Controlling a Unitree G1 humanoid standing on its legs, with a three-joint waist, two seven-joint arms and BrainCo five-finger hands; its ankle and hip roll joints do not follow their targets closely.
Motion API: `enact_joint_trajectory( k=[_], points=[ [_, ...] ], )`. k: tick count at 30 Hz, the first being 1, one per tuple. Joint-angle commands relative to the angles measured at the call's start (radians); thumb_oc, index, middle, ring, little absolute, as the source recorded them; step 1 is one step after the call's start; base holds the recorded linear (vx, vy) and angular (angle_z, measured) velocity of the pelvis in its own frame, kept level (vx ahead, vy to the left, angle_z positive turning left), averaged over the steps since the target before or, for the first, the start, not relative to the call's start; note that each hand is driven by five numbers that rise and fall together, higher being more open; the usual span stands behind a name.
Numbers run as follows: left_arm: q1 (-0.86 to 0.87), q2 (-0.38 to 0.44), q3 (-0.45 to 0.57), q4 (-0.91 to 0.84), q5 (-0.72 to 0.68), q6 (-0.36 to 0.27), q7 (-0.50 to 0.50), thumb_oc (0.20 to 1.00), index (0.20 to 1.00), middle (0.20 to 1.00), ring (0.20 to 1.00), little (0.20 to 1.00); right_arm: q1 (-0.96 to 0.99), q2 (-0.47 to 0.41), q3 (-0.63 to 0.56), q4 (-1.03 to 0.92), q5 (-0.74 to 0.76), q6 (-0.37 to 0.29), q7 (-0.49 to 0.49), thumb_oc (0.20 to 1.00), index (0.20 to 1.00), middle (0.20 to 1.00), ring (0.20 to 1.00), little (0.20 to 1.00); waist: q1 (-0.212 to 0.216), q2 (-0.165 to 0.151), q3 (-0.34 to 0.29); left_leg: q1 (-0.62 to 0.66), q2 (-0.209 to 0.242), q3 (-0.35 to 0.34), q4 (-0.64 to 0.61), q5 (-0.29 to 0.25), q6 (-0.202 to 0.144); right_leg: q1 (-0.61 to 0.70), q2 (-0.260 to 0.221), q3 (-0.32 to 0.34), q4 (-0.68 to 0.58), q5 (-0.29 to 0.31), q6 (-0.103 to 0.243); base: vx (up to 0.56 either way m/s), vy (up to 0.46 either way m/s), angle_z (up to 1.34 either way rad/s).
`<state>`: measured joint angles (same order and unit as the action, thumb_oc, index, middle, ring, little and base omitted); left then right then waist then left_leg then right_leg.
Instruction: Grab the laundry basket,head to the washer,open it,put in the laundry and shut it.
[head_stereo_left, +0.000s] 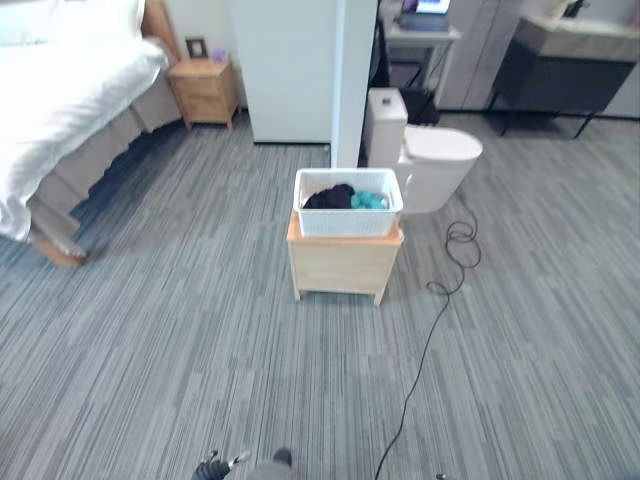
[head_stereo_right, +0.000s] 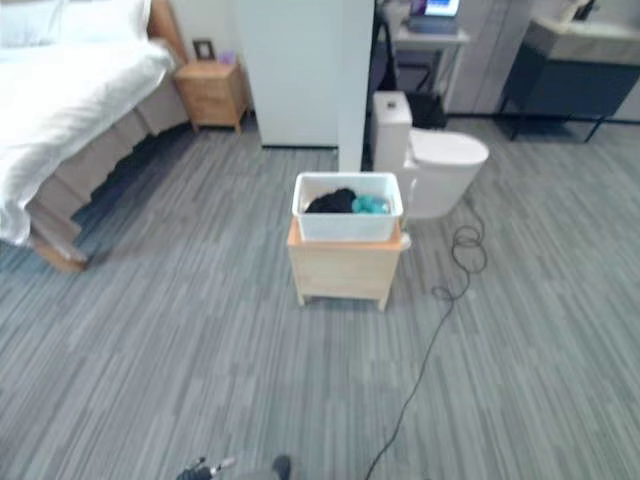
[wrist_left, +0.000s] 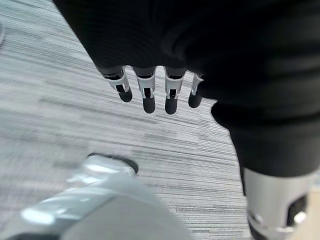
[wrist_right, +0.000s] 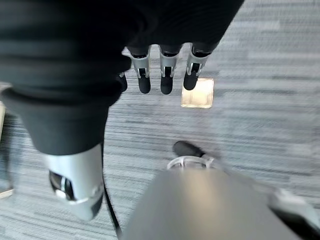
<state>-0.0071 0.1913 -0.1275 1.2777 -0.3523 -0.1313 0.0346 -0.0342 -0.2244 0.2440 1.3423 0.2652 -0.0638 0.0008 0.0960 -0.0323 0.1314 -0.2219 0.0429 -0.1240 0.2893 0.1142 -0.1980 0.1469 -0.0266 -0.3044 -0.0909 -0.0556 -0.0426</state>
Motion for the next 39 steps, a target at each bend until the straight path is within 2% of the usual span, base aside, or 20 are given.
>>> enact_joint_trajectory(
  k=[1,5,6,10,12,13,14,15,16,17,20,22,25,26,29,32,34,36,37,39],
  points=[
    [-0.015,0.034,0.009,0.003,-0.024,-0.025,0.019,1.0,1.0,1.0,1.0,1.0,-0.024,-0.046,-0.016,-0.057,0.071,-0.02,-0.018,1.0,1.0,1.0,1.0,1.0,0.012,-0.004,0.019,-0.099,0.065,0.117,-0.006,-0.023,0.077,0.035,-0.028,0.028,0.054,-0.082,0.073,0.28,0.013,0.04],
    [-0.012,0.041,0.017,0.006,-0.028,-0.027,0.02,1.0,1.0,1.0,1.0,1.0,-0.043,-0.056,-0.021,-0.071,0.088,-0.028,-0.024,1.0,1.0,1.0,1.0,1.0,0.037,0.003,0.015,-0.119,0.081,0.145,-0.218,0.039,0.077,0.059,-0.01,0.051,0.047,-0.12,0.092,0.28,0.064,0.02],
    [-0.011,0.044,0.019,0.009,-0.03,-0.029,0.023,1.0,1.0,1.0,1.0,1.0,-0.056,-0.06,-0.034,-0.069,0.099,-0.028,-0.03,1.0,1.0,1.0,1.0,1.0,0.045,-0.002,0.012,-0.171,0.092,0.215,-0.251,0.05,0.076,0.091,-0.017,0.063,0.049,-0.15,0.108,0.58,0.17,-0.19],
    [0.011,0.048,0.047,0.017,-0.034,-0.029,0.015,1.0,1.0,1.0,1.0,1.0,-0.045,-0.047,-0.048,-0.043,0.082,-0.019,-0.017,1.0,1.0,1.0,1.0,1.0,0.085,-0.013,-0.025,-0.179,0.076,0.216,-0.176,0.072,0.101,0.142,-0.053,0.092,0.101,-0.169,0.137,0.5,0.19,-0.39],
    [0.018,0.06,0.05,0.031,-0.022,-0.021,0.005,1.0,1.0,1.0,1.0,1.0,-0.024,-0.04,-0.077,-0.014,0.081,-0.013,-0.005,1.0,1.0,1.0,1.0,1.0,0.086,-0.044,-0.039,-0.152,-0.003,0.222,-0.106,0.004,0.163,0.094,-0.124,0.103,0.31,-0.034,0.186,0.6,0.305,-0.4],
    [0.018,0.059,0.05,0.031,-0.022,-0.021,0.005,1.0,1.0,1.0,1.0,1.0,-0.024,-0.04,-0.077,-0.014,0.081,-0.013,-0.005,1.0,1.0,1.0,1.0,1.0,0.088,-0.042,-0.041,-0.154,0.0,0.222,-0.107,0.006,0.163,0.091,-0.122,0.105,0.309,-0.032,0.186,0.32,0.231,-0.43],
    [0.017,0.061,0.047,0.028,-0.016,-0.019,-0.002,1.0,1.0,1.0,1.0,1.0,-0.016,-0.04,-0.094,-0.007,0.088,-0.012,0.002,1.0,1.0,1.0,1.0,1.0,0.08,-0.046,-0.042,-0.122,-0.028,0.235,-0.109,-0.027,0.191,0.055,-0.15,0.123,0.421,0.072,0.206,0.42,0.384,-0.34],
    [0.021,0.064,0.04,0.007,-0.02,-0.019,-0.013,1.0,1.0,1.0,1.0,1.0,-0.007,-0.048,-0.107,-0.005,0.088,-0.009,0.007,1.0,1.0,1.0,1.0,1.0,0.058,-0.019,-0.029,-0.057,-0.06,0.236,-0.126,-0.07,0.244,-0.049,-0.183,0.147,0.658,0.234,0.209,0.42,0.383,-0.26],
    [0.021,0.064,0.039,0.007,-0.02,-0.019,-0.013,1.0,1.0,1.0,1.0,1.0,-0.007,-0.048,-0.107,-0.005,0.088,-0.009,0.007,1.0,1.0,1.0,1.0,1.0,0.058,-0.019,-0.029,-0.057,-0.059,0.237,-0.126,-0.07,0.244,-0.05,-0.182,0.147,0.658,0.234,0.209,0.54,0.462,0.04],
    [0.017,0.067,0.034,-0.009,-0.027,-0.02,-0.016,1.0,1.0,1.0,1.0,1.0,0.0,-0.04,-0.112,-0.016,0.09,-0.009,0.007,1.0,1.0,1.0,1.0,1.0,0.031,0.012,-0.01,0.029,-0.071,0.22,-0.161,-0.099,0.266,-0.14,-0.212,0.115,0.777,0.23,0.213,0.45,0.267,0.17],
    [-0.001,0.066,0.017,-0.034,-0.041,-0.026,-0.014,1.0,1.0,1.0,1.0,1.0,0.01,-0.032,-0.091,-0.031,0.09,-0.01,0.014,1.0,1.0,1.0,1.0,1.0,-0.017,0.041,0.009,0.149,-0.079,0.174,-0.224,-0.125,0.26,-0.255,-0.218,0.042,0.64,0.092,0.168,0.51,0.117,0.46],
    [-0.009,0.063,0.009,-0.04,-0.043,-0.029,-0.014,1.0,1.0,1.0,1.0,1.0,0.015,-0.034,-0.093,-0.042,0.103,-0.01,0.01,1.0,1.0,1.0,1.0,1.0,-0.041,0.039,0.02,0.2,-0.081,0.153,-0.245,-0.152,0.24,-0.285,-0.21,0.027,0.455,0.067,0.166,0.43,-0.107,0.33],
    [-0.022,0.057,0.003,-0.035,-0.033,-0.034,-0.007,1.0,1.0,1.0,1.0,1.0,0.017,-0.035,-0.101,-0.046,0.117,-0.011,0.005,1.0,1.0,1.0,1.0,1.0,-0.075,0.025,0.027,0.26,-0.091,0.118,-0.256,-0.196,0.22,-0.311,-0.19,0.08,0.211,0.117,0.185,0.38,-0.137,0.59],
    [-0.033,0.052,0.007,-0.032,-0.027,-0.041,-0.004,1.0,1.0,1.0,1.0,1.0,0.021,-0.04,-0.119,-0.046,0.124,-0.009,0.002,1.0,1.0,1.0,1.0,1.0,-0.098,0.016,0.031,0.308,-0.092,0.09,-0.246,-0.249,0.204,-0.352,-0.203,0.124,0.066,0.199,0.225,0.68,-0.214,0.98],
    [-0.035,0.045,0.014,-0.03,-0.025,-0.042,-0.005,1.0,1.0,1.0,1.0,1.0,0.033,-0.047,-0.136,-0.043,0.12,-0.005,0.005,1.0,1.0,1.0,1.0,1.0,-0.117,0.004,0.023,0.376,-0.086,0.07,-0.234,-0.304,0.186,-0.38,-0.223,0.115,0.017,0.239,0.249,0.43,-0.149,0.9],
    [-0.021,0.042,0.011,-0.038,-0.019,-0.041,-0.009,1.0,1.0,1.0,1.0,1.0,0.055,-0.059,-0.155,-0.045,0.121,-0.005,0.004,1.0,1.0,1.0,1.0,1.0,-0.127,-0.016,-0.002,0.445,-0.068,0.046,-0.218,-0.365,0.168,-0.331,-0.227,0.099,0.055,0.264,0.244,0.45,-0.242,0.89],
    [-0.014,0.038,0.009,-0.036,-0.017,-0.041,-0.009,1.0,1.0,1.0,1.0,1.0,0.057,-0.066,-0.158,-0.037,0.118,-0.006,0.001,1.0,1.0,1.0,1.0,1.0,-0.131,-0.011,-0.014,0.463,-0.053,0.046,-0.206,-0.362,0.162,-0.329,-0.218,0.094,0.078,0.264,0.236,0.42,-0.286,0.44],
    [-0.004,0.032,0.016,-0.033,-0.034,-0.038,-0.004,1.0,1.0,1.0,1.0,1.0,0.039,-0.092,-0.179,-0.011,0.122,-0.009,-0.025,1.0,1.0,1.0,1.0,1.0,-0.125,0.015,-0.032,0.385,0.017,0.05,0.028,-0.221,0.093,-0.283,-0.157,0.072,0.108,0.213,0.192,0.42,-0.398,-0.04],
    [0.003,0.033,0.021,-0.05,-0.055,-0.036,-0.005,1.0,1.0,1.0,1.0,1.0,0.032,-0.099,-0.185,-0.014,0.142,-0.014,-0.038,1.0,1.0,1.0,1.0,1.0,-0.118,-0.004,-0.024,0.312,0.006,0.057,0.17,-0.172,0.094,-0.257,-0.16,0.068,0.101,0.201,0.172,0.11,-0.21,-0.18],
    [0.004,0.036,0.026,-0.068,-0.072,-0.037,0.005,1.0,1.0,1.0,1.0,1.0,0.017,-0.107,-0.194,-0.016,0.174,-0.025,-0.053,1.0,1.0,1.0,1.0,1.0,-0.107,-0.003,-0.011,0.242,0.006,0.051,0.325,-0.139,0.084,-0.227,-0.135,0.066,0.09,0.183,0.145,0.16,-0.256,-0.11]
  ],
)
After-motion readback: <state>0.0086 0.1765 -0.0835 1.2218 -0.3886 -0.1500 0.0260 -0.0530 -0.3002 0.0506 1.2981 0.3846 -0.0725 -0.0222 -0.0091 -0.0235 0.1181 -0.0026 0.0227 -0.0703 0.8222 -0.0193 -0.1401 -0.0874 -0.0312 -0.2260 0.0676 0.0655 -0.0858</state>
